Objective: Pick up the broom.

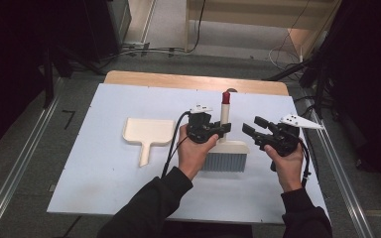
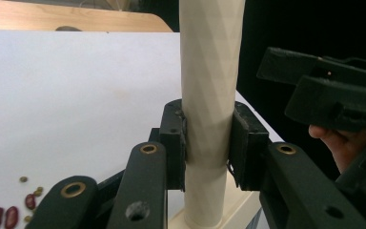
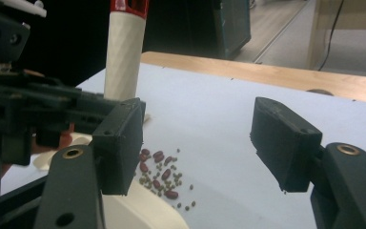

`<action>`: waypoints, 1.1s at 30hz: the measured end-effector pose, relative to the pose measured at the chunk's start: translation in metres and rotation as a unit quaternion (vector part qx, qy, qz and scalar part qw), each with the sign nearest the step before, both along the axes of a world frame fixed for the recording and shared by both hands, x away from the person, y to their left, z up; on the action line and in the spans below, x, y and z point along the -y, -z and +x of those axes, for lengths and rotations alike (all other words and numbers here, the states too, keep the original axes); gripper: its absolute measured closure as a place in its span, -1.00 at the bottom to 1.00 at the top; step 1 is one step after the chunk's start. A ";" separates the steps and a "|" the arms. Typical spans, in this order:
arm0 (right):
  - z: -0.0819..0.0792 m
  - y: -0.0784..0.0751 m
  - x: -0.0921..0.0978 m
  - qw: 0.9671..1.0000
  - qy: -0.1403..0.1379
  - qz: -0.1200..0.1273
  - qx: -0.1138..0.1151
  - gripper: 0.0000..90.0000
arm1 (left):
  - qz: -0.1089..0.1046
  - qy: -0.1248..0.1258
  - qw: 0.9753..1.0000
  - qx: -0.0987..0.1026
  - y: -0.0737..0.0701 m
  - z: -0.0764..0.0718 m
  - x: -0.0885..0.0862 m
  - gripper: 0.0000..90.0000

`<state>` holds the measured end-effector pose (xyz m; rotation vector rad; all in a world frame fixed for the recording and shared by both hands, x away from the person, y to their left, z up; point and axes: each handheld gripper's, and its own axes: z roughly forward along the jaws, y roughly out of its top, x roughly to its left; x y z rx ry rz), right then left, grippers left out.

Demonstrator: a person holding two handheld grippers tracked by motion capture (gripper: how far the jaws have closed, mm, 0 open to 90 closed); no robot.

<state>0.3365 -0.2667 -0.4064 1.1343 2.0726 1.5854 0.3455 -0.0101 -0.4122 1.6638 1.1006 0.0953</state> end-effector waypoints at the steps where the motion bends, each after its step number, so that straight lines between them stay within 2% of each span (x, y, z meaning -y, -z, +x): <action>1: 0.000 0.000 0.000 1.000 0.000 0.000 0.000 -0.26 | 0.000 0.000 1.000 0.000 0.000 0.000 0.000 0.60; 7: 0.003 0.009 -0.005 0.999 -0.042 -0.006 -0.017 -0.26 | -0.004 0.005 1.000 -0.003 0.002 0.003 -0.010 0.60; 14: 0.007 0.018 -0.013 0.995 -0.087 -0.016 -0.037 -0.25 | -0.008 0.008 1.000 -0.005 0.000 0.004 -0.015 0.60; 17: 0.009 0.021 -0.016 0.993 -0.111 -0.014 -0.047 -0.25 | -0.009 0.013 1.000 -0.005 -0.001 0.005 -0.016 0.60; 23: 0.011 0.028 -0.026 0.987 -0.148 -0.027 -0.062 -0.25 | -0.005 0.031 0.999 -0.005 -0.002 0.005 -0.012 0.60; 25: 0.012 0.029 -0.029 0.986 -0.152 -0.032 -0.061 -0.24 | -0.004 0.035 0.999 -0.006 -0.002 0.005 -0.010 0.60; 33: 0.017 0.037 -0.037 0.982 -0.175 -0.026 -0.070 -0.23 | -0.004 0.045 0.999 -0.008 -0.001 0.006 -0.006 0.60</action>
